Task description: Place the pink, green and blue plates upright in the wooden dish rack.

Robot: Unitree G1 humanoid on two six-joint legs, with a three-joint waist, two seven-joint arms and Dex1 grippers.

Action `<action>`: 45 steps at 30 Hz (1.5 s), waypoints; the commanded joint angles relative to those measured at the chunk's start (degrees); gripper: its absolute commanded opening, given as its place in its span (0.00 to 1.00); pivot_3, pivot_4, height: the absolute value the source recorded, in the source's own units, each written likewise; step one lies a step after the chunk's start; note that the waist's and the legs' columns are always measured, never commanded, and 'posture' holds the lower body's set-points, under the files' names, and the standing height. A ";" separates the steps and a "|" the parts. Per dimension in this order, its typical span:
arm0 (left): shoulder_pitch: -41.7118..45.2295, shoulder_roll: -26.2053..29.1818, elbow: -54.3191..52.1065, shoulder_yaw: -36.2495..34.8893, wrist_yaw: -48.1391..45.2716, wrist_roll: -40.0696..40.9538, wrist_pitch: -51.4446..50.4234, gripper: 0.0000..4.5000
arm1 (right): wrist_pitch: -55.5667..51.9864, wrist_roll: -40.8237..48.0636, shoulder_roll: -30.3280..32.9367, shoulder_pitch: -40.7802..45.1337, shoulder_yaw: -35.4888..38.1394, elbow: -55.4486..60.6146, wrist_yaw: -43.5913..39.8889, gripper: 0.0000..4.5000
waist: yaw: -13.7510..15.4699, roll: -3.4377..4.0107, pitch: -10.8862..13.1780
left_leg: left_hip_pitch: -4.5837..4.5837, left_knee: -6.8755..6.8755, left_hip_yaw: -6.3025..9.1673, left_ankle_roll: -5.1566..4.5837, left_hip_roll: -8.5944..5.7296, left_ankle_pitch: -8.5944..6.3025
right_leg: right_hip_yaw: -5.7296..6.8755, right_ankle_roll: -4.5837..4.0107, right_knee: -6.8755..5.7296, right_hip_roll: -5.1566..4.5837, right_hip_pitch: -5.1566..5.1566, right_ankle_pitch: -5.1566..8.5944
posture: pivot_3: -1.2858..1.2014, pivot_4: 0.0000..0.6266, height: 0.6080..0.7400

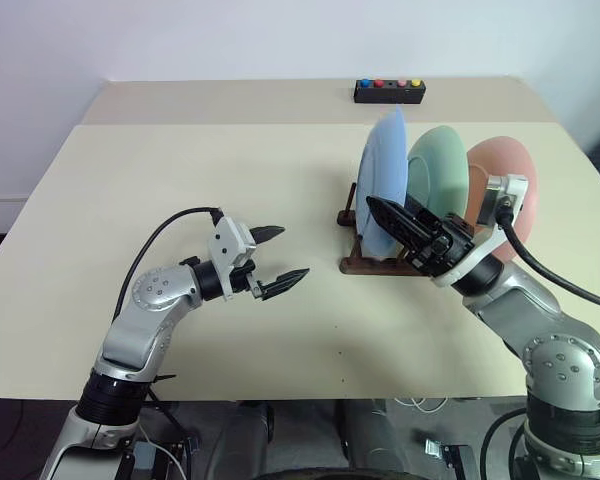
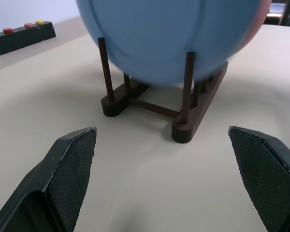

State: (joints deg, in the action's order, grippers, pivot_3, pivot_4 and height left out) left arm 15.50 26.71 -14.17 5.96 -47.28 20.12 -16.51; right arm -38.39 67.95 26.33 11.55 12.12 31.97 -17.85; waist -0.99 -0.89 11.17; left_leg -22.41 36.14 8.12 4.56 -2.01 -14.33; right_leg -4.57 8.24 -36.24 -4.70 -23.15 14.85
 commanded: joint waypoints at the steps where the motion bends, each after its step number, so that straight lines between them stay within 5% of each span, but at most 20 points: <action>1: 0.69 -0.22 -1.42 -0.05 -0.03 -0.11 1.27 1.00 | 0.96 1.11 0.07 0.01 1.07 2.00 -0.01 0.98 | 0.00 0.00 0.00 | 0.00 0.00 0.00 0.00 0.00 0.00 | 0.00 0.00 0.00 0.00 0.00 0.00 | 0.52 0.24 1.00; 13: 0.14 -0.19 -2.21 -0.08 0.07 0.27 0.43 1.00 | 1.73 -0.30 2.41 -1.28 3.22 3.76 1.49 0.99 | 0.05 0.00 0.00 | 0.00 0.01 0.00 0.00 0.00 0.00 | 0.00 0.00 0.00 0.00 0.00 0.00 | 0.52 0.24 1.00; 26: 1.07 -1.13 -1.35 0.42 -0.66 0.39 0.31 1.00 | 1.10 -3.22 12.27 -3.22 7.09 8.92 -1.06 0.99 | 0.17 0.00 0.00 | -0.01 0.01 -0.01 0.00 0.00 0.00 | 0.00 0.00 0.02 0.00 0.02 0.00 | 0.52 0.24 1.00; 37: 1.90 -1.10 0.19 -0.39 -1.67 0.61 0.64 1.00 | 0.53 5.70 23.56 -9.08 26.16 7.56 -8.44 0.99 | 0.36 -0.03 -0.01 | -0.01 0.04 -0.02 -0.02 0.00 -0.01 | 0.00 0.01 0.11 -0.01 0.10 0.01 | 0.52 0.24 1.00; 40: 2.25 -0.18 1.52 -1.56 -1.93 0.48 1.11 1.00 | -1.28 3.44 25.91 -16.39 36.48 3.54 -14.34 0.81 | 0.56 -0.03 -0.01 | -0.01 0.04 -0.02 -0.04 0.00 -0.02 | 0.01 0.02 0.11 0.00 0.12 0.01 | 0.52 0.24 1.00; 45: 2.47 1.18 4.14 -2.78 -1.47 -0.73 2.53 1.00 | 0.84 -4.33 26.22 -25.92 46.27 -2.76 -23.40 0.25 | 0.27 0.01 -0.03 | 0.07 0.06 -0.09 -0.07 0.00 -0.04 | -0.01 0.02 0.13 -0.01 0.20 0.02 | 0.52 0.24 1.00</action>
State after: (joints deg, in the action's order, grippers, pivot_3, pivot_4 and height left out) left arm 17.61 27.08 -9.96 4.77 -48.83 19.83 -15.61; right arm -39.42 67.42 52.04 -12.53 54.47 30.57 -37.71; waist -0.72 -0.88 11.14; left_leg -22.32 36.20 8.03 4.48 -2.01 -14.37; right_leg -4.58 8.26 -36.12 -4.70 -22.93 14.87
